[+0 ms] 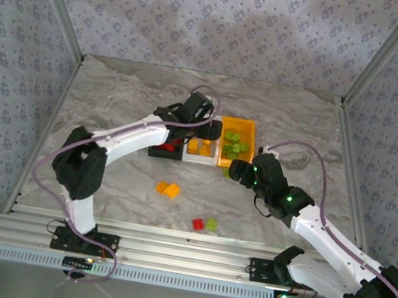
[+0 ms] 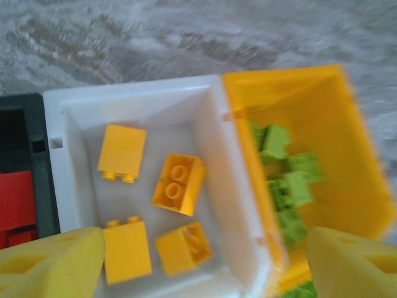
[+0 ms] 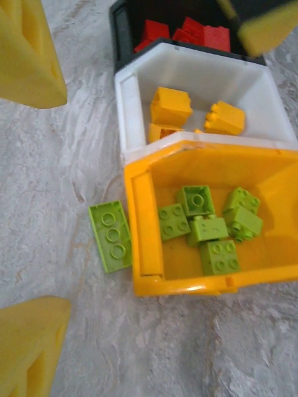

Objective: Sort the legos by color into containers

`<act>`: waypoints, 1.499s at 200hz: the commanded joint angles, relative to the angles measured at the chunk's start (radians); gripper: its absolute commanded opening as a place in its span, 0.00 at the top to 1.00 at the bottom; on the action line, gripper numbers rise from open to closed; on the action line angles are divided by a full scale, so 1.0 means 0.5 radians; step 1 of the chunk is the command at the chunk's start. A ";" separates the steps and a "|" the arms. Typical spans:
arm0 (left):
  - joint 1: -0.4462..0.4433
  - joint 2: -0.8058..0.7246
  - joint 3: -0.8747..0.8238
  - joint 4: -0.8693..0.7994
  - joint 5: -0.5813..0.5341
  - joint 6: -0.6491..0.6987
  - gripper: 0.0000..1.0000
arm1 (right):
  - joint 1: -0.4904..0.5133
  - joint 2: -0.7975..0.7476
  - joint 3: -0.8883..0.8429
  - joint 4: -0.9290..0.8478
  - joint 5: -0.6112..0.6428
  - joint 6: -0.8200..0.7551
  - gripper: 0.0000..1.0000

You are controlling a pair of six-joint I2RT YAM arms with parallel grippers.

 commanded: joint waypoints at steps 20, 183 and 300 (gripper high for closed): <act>-0.126 -0.556 -0.323 0.118 0.112 -0.050 0.06 | 0.123 -0.007 -0.057 -0.081 -0.091 -0.013 0.19; -0.221 -2.086 -1.716 -0.324 -0.365 -0.512 0.01 | 1.054 0.782 0.199 -0.210 -0.058 -0.277 0.24; -0.167 -2.100 -1.735 -0.355 -0.384 -0.500 0.01 | 1.235 1.234 0.424 -0.448 0.048 -0.275 0.39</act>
